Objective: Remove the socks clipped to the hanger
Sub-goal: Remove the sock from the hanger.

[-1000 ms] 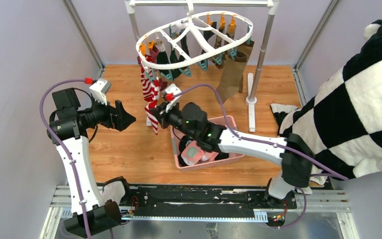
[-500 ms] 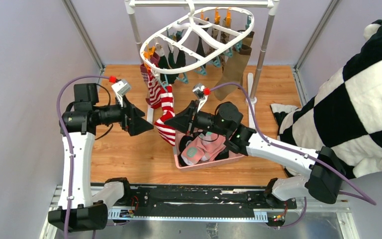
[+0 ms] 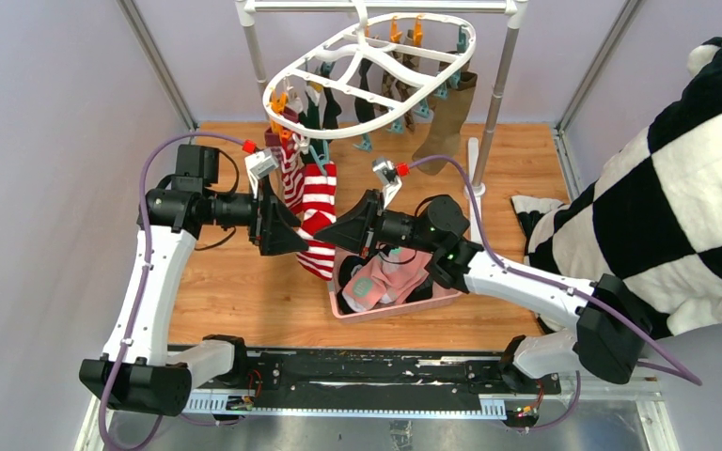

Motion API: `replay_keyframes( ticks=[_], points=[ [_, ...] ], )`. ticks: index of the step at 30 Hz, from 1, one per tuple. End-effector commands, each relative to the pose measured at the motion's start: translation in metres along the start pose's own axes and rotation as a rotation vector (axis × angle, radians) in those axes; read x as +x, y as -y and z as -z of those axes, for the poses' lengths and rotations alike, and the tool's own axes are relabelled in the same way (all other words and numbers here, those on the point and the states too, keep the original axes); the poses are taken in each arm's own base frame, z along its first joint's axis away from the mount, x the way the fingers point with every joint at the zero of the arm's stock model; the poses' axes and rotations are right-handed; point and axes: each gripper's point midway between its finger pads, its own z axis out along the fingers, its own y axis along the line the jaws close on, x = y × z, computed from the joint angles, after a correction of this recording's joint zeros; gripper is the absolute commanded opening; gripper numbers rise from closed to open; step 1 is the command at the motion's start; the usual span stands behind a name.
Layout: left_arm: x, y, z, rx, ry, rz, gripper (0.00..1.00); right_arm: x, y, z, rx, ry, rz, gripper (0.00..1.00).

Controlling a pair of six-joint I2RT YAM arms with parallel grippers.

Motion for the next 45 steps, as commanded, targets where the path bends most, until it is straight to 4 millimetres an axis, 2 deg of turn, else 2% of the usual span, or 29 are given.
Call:
replay_keyframes(
  ticks=[1, 2, 4, 7, 11, 14, 20, 23, 26, 32, 39, 45],
  points=[
    [-0.005, 0.014, -0.003, 0.074, 0.007, -0.01, 0.91, -0.007, -0.005, -0.003, -0.059, 0.027, 0.02, 0.0],
    [-0.005, 0.015, -0.004, 0.083, 0.009, -0.009, 0.88, -0.006, -0.003, -0.004, -0.055, 0.026, 0.018, 0.0],
    [-0.006, 0.019, -0.003, 0.098, 0.015, -0.014, 0.81, -0.004, -0.002, -0.005, -0.036, 0.029, -0.11, 0.01],
    [-0.005, 0.021, -0.003, 0.102, 0.015, -0.014, 0.67, -0.001, 0.008, -0.005, 0.012, 0.031, -0.141, 0.04],
    [0.003, 0.014, -0.004, 0.066, -0.006, -0.003, 0.28, -0.007, 0.016, -0.002, 0.071, 0.067, -0.14, 0.09],
    [0.008, 0.006, -0.005, 0.024, -0.026, 0.01, 0.15, -0.014, 0.025, 0.002, 0.169, 0.078, -0.12, 0.2],
    [0.008, -0.001, -0.003, -0.028, -0.039, 0.006, 0.09, -0.038, 0.044, 0.024, 0.479, 0.138, 0.083, 0.55],
    [0.009, -0.002, -0.001, -0.044, -0.041, -0.01, 0.08, -0.054, 0.043, 0.032, 0.621, 0.178, 0.218, 0.63],
    [0.009, -0.002, -0.001, -0.055, -0.044, -0.023, 0.08, -0.064, 0.033, 0.026, 0.685, 0.188, 0.329, 0.66],
    [0.007, 0.001, 0.001, -0.073, -0.044, -0.05, 0.08, -0.084, 0.019, 0.0, 0.73, 0.204, 0.424, 0.67],
    [0.008, 0.003, 0.004, -0.095, -0.045, -0.07, 0.08, -0.1, 0.04, -0.021, 0.834, 0.157, 0.491, 0.77],
    [0.007, 0.005, 0.005, -0.099, -0.042, -0.077, 0.08, -0.112, 0.052, -0.027, 0.863, 0.161, 0.521, 0.79]
  ],
)
